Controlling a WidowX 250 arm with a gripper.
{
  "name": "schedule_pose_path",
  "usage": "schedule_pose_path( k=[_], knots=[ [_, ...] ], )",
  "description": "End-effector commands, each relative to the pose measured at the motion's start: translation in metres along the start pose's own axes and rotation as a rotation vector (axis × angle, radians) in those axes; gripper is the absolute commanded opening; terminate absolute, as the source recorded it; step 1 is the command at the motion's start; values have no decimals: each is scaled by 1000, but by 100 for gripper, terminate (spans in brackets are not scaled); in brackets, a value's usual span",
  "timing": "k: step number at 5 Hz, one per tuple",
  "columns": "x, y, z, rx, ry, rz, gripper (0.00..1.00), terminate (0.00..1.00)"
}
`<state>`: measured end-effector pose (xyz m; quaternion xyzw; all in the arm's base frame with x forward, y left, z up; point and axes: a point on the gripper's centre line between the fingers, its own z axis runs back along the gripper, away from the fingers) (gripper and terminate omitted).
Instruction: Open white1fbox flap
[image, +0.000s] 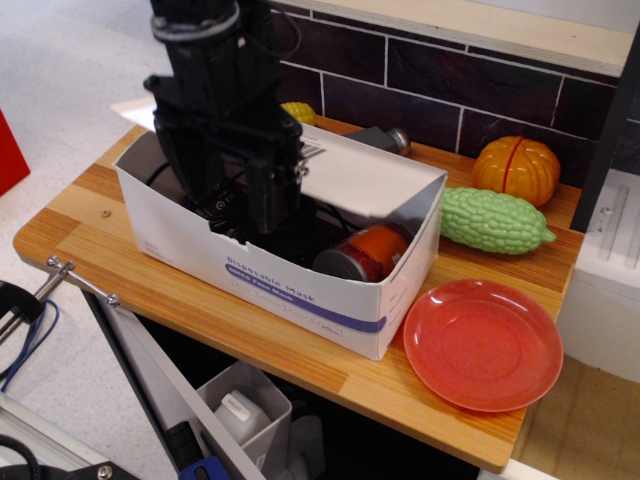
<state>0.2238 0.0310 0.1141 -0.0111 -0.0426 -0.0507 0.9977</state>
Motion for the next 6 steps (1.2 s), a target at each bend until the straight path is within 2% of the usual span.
schedule_pose_path(
  k=[1, 2, 4, 5, 6],
  knots=[
    [27, 16, 31, 118, -106, -53, 100, 0],
    [32, 25, 34, 144, -124, -82, 100, 0],
    [68, 39, 30, 225, -238, -149, 100, 0],
    [92, 48, 29, 208, -242, -168, 100, 0],
    [111, 54, 26, 215, -274, -190, 100, 0]
  ],
)
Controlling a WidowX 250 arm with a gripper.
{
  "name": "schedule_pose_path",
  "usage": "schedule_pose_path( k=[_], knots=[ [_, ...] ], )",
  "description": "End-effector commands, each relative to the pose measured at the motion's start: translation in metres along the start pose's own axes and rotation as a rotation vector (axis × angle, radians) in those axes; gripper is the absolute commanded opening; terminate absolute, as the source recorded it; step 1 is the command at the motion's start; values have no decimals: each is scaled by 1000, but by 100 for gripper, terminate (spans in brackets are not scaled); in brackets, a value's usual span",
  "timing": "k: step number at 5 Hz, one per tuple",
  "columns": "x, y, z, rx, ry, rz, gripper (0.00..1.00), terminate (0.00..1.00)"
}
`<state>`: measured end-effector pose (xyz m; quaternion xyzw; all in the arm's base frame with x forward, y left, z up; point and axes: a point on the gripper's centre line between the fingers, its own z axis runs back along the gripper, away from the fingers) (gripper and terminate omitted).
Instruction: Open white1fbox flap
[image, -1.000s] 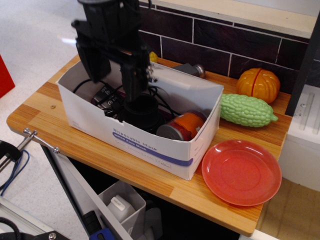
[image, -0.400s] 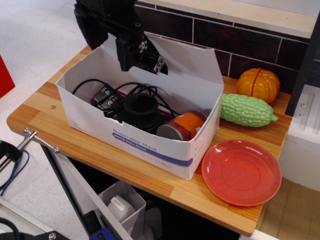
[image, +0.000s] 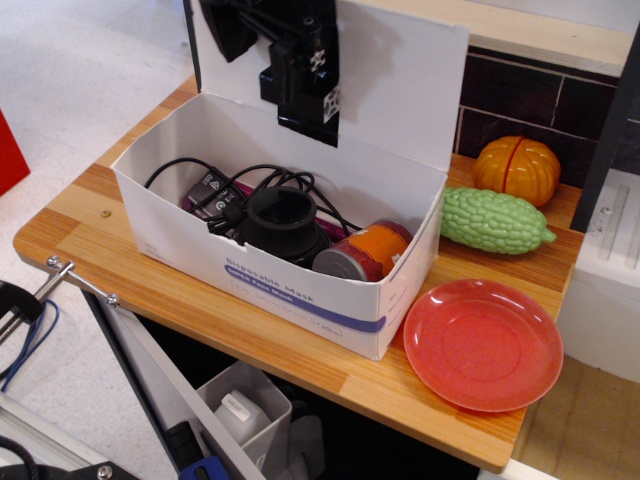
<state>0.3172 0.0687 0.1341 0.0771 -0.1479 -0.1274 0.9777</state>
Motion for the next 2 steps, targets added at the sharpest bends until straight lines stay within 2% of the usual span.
schedule_pose_path(
  k=[1, 2],
  knots=[
    [21, 10, 0, 21, -76, 8, 100, 0],
    [20, 9, -4, 1, -35, 72, 100, 100]
  ],
)
